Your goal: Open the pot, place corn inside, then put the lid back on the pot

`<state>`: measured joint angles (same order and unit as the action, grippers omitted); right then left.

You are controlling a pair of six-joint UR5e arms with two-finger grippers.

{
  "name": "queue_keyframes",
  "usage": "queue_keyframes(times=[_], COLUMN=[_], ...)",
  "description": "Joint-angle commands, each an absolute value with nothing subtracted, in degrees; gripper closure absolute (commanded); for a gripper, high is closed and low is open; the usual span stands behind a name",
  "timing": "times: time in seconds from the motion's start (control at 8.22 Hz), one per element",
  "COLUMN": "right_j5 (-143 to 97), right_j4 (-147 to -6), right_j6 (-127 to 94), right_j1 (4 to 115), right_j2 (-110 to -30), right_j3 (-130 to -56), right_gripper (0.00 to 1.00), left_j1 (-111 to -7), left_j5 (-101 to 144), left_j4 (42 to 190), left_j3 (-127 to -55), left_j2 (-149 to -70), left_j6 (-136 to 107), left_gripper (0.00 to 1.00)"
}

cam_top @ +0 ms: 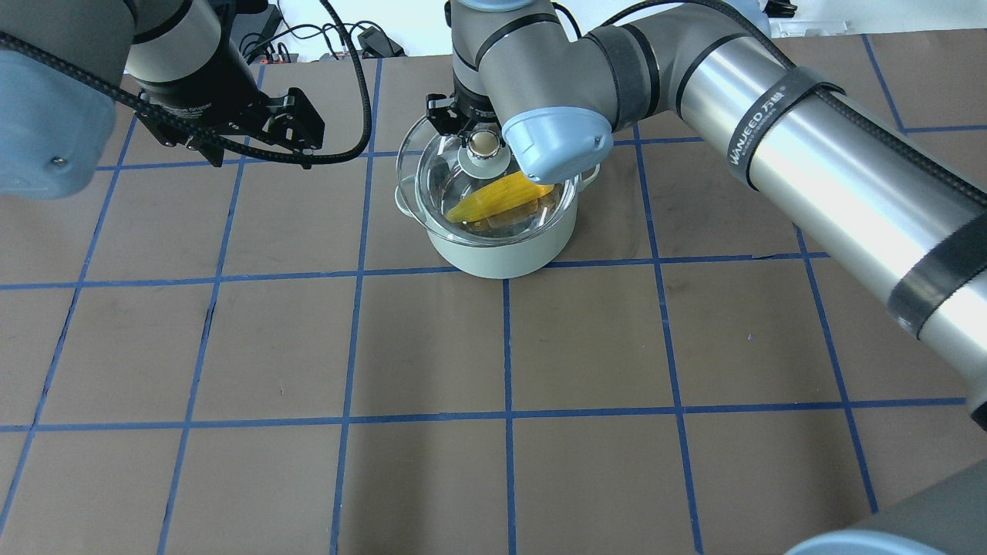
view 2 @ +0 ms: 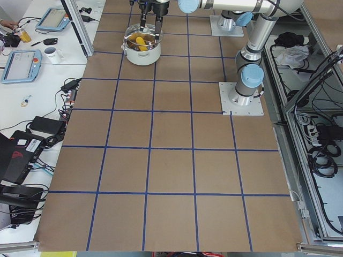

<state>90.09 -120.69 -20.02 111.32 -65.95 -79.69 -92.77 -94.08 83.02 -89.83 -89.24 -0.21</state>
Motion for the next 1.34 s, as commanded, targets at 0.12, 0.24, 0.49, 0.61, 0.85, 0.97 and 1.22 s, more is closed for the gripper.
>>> queue_keyframes(times=[0.12, 0.24, 0.49, 0.61, 0.85, 0.97, 1.22], right_j5=[90.79, 91.57, 92.90, 93.16, 93.69, 93.60, 93.52], right_j4=[-121.73, -121.73, -121.73, -121.64, -121.64, -121.64, -121.64], right_j6=[-18.28, -18.19, -18.11, -18.02, -17.76, -17.23, -17.23], right_j1=[111.45, 111.45, 111.45, 111.36, 111.27, 111.27, 111.18], right_j2=[-63.55, -63.28, -62.23, -62.05, -61.61, -61.61, -61.35], right_j3=[-79.10, -78.93, -78.49, -77.88, -77.78, -77.70, -77.70], right_gripper=[0.69, 0.69, 0.69, 0.69, 0.69, 0.69, 0.69], left_j1=[-92.81, -92.81, -92.90, -92.90, -92.72, -92.55, -92.29], left_j5=[-93.95, -94.13, -93.69, -90.91, -90.26, -90.52, -89.83], left_j4=[83.67, 83.76, 83.85, 84.20, 85.24, 85.69, 86.40], left_j3=[-90.00, -90.26, -90.70, -90.79, -90.79, -90.79, -90.79], left_j2=[-89.56, -89.65, -89.56, -89.21, -88.86, -88.86, -88.94], left_j6=[-1.05, -1.05, -1.05, -1.05, -0.97, -0.71, -0.70], left_gripper=[0.00, 0.00, 0.00, 0.00, 0.00, 0.00, 0.00])
